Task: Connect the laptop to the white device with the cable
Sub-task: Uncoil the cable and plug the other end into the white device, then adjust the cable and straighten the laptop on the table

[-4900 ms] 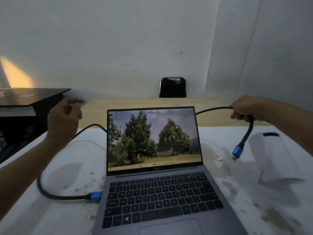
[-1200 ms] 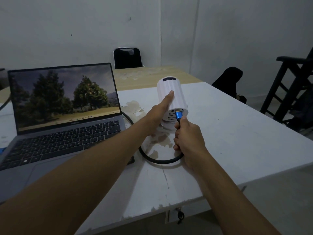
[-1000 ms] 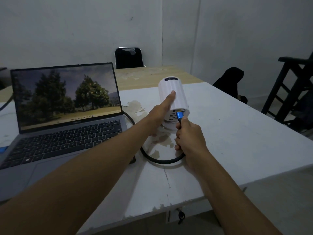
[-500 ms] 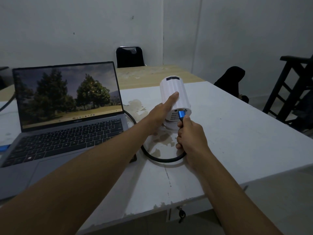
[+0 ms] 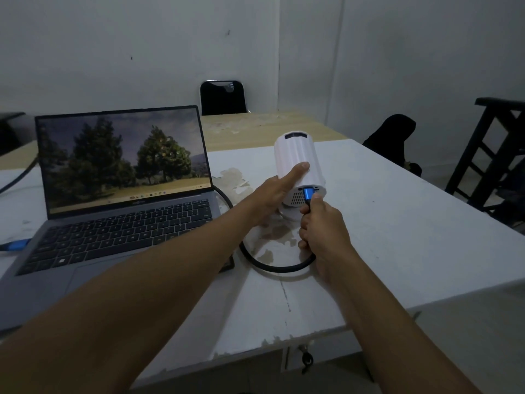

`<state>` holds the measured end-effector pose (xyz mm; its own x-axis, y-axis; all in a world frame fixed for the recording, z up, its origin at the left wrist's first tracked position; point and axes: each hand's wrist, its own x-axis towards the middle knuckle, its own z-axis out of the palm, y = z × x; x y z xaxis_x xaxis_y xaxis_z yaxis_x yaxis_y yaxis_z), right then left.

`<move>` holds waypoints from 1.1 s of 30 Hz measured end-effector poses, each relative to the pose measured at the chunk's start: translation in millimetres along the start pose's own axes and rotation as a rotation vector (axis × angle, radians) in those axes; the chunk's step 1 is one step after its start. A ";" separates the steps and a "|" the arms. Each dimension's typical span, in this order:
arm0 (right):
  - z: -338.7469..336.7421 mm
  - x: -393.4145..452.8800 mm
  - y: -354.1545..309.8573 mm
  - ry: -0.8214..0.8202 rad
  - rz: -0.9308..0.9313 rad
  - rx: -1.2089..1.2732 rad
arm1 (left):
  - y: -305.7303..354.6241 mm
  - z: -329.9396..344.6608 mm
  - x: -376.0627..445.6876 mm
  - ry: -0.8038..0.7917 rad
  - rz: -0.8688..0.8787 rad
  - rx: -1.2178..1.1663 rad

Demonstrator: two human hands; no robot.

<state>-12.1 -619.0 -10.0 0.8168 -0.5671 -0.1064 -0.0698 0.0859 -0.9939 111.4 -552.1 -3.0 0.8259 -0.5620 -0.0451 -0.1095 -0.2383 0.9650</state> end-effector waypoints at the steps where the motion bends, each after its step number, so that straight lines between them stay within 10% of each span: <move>1: -0.5 0.4 0.2 -0.002 0.006 0.008 | 0.9 1.1 -1.7 0.002 -0.014 0.006; 8: -1.6 2.4 -2.9 0.040 -0.003 -0.032 | 30.1 3.1 -22.7 -0.019 -0.137 0.184; 17: -5.9 -2.7 0.9 0.210 -0.272 -0.279 | 20.5 -59.1 -60.8 0.217 -0.273 1.291; 28: -11.4 20.2 2.3 0.149 -0.340 -0.498 | 8.6 -49.7 -44.6 0.275 -0.369 1.590; 33: -5.0 42.9 -1.5 0.053 -0.297 -0.453 | 11.1 -48.3 -29.3 0.295 -0.345 1.358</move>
<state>20.1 -647.6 -13.2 0.8095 -0.5550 0.1914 -0.0902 -0.4396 -0.8936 112.7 -500.0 21.6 0.9839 -0.1786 -0.0052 -0.1784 -0.9806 -0.0810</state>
